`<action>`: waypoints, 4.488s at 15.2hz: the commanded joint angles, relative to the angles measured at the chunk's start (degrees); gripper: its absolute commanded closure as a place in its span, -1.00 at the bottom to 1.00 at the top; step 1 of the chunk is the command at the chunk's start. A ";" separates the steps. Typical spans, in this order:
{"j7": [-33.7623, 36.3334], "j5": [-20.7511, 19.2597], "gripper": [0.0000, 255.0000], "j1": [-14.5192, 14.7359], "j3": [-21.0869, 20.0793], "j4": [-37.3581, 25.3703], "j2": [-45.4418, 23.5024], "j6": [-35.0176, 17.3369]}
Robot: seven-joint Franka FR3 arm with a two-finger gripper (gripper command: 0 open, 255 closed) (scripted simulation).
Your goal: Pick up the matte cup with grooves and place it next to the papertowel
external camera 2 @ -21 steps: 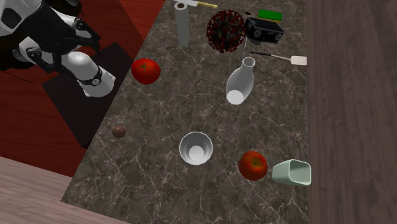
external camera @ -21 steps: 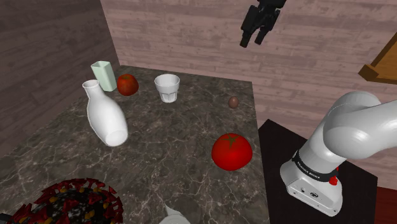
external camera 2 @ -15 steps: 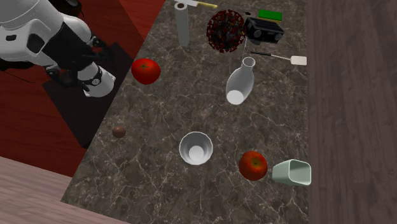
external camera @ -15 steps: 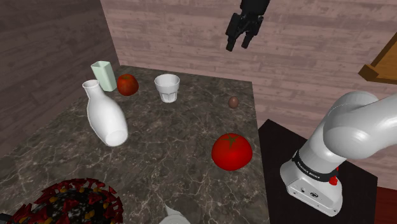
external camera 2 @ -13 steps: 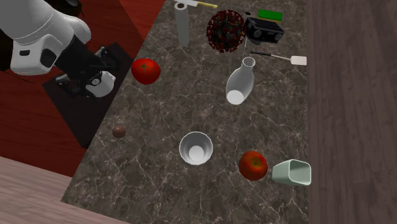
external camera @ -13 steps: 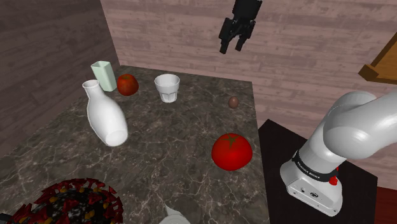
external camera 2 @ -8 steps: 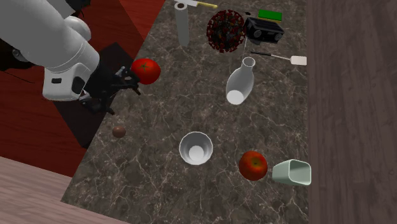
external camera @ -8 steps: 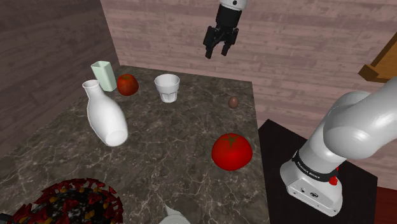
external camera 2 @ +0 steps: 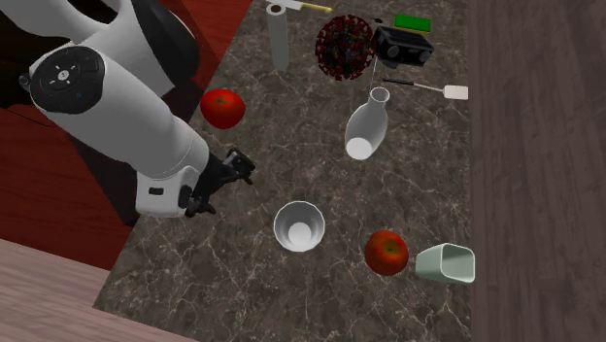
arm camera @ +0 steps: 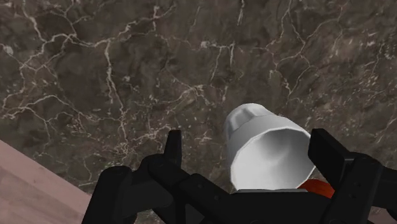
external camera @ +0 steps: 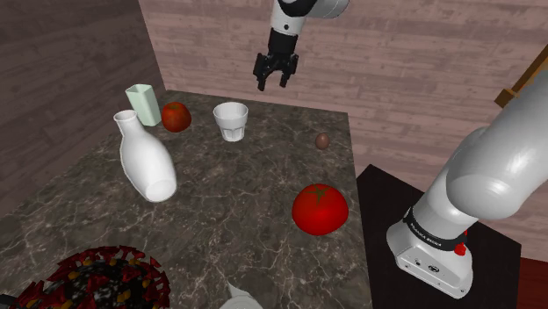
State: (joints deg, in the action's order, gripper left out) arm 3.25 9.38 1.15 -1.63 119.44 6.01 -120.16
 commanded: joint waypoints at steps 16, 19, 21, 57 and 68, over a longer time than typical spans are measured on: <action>1.14 1.07 -1.00 0.74 -0.60 -19.90 -27.53 -6.40; 1.08 1.16 -1.00 0.89 -0.70 -19.47 -28.61 -7.93; 1.08 1.16 -1.00 0.89 -0.70 -19.48 -28.62 -7.92; 3.48 0.03 1.00 0.81 -0.39 -28.85 -23.77 6.15; 4.73 -0.40 1.00 0.73 -0.32 -36.66 -23.33 14.31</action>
State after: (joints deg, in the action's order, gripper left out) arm 7.83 9.02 1.88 -1.95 83.79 -17.26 -106.76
